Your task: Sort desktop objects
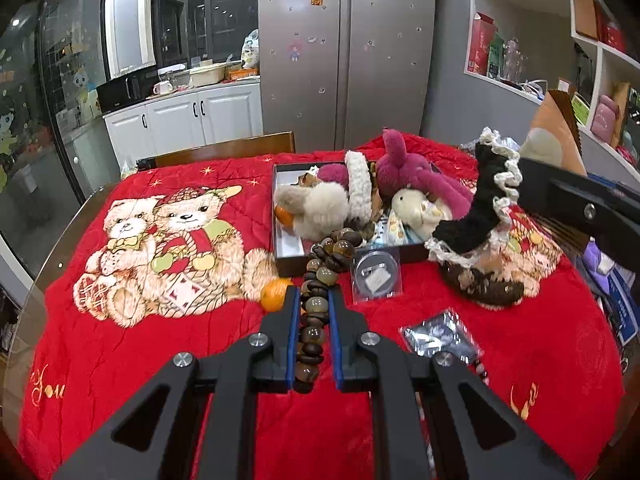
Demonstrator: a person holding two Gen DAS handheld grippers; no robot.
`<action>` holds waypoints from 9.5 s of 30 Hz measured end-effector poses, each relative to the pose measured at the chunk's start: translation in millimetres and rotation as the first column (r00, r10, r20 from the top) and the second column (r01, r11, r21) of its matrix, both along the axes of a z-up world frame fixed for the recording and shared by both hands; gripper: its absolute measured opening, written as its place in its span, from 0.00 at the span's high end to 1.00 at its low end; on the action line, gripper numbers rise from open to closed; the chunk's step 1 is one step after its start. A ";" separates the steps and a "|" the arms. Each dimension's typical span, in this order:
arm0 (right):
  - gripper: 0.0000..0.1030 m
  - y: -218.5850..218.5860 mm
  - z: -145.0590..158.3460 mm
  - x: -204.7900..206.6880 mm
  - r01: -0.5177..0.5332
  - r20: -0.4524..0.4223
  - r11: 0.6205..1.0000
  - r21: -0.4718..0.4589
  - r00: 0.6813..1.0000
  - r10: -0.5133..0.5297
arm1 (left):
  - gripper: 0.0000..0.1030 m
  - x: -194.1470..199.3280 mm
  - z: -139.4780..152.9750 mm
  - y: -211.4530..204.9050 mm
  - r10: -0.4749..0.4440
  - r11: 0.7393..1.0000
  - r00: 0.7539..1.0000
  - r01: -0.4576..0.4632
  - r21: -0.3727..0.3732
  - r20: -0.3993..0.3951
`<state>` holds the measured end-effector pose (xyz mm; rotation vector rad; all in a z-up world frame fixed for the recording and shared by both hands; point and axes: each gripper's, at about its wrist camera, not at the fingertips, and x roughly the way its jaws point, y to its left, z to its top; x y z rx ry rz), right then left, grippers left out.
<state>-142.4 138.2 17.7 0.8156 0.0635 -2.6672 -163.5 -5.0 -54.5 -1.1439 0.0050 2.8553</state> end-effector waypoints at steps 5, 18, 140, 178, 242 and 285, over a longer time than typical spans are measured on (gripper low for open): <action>0.56 -2.4 0.2 -20.9 0.011 0.010 1.000 0.025 1.000 -0.011 | 0.87 -30.6 1.0 1.0 0.000 1.000 1.000 0.000 0.012 0.009; 0.56 14.0 -17.3 -93.7 0.031 0.077 0.999 0.017 0.997 -0.033 | 0.87 -97.5 -10.1 10.7 -0.019 1.000 1.000 0.019 0.001 0.025; 0.56 -4.4 -91.9 -210.4 -0.023 0.252 0.994 0.105 0.968 -0.004 | 0.90 -199.1 -33.2 16.3 -0.089 0.996 0.996 0.089 0.021 0.002; 0.31 -5.4 -93.7 -209.4 0.017 0.248 0.993 0.115 0.968 -0.045 | 0.14 -191.9 -16.3 4.1 -0.012 0.999 0.998 0.009 -0.038 -0.057; 0.19 20.6 -159.9 -71.3 0.163 0.271 0.987 0.016 0.949 -0.161 | 0.12 -76.9 -117.6 -18.3 -0.101 0.995 0.992 0.102 -0.019 0.079; 0.88 2.5 -168.4 -70.1 0.048 0.333 0.998 0.036 0.941 -0.057 | 0.54 -62.7 -116.5 -12.6 -0.039 0.995 0.995 0.047 -0.088 0.087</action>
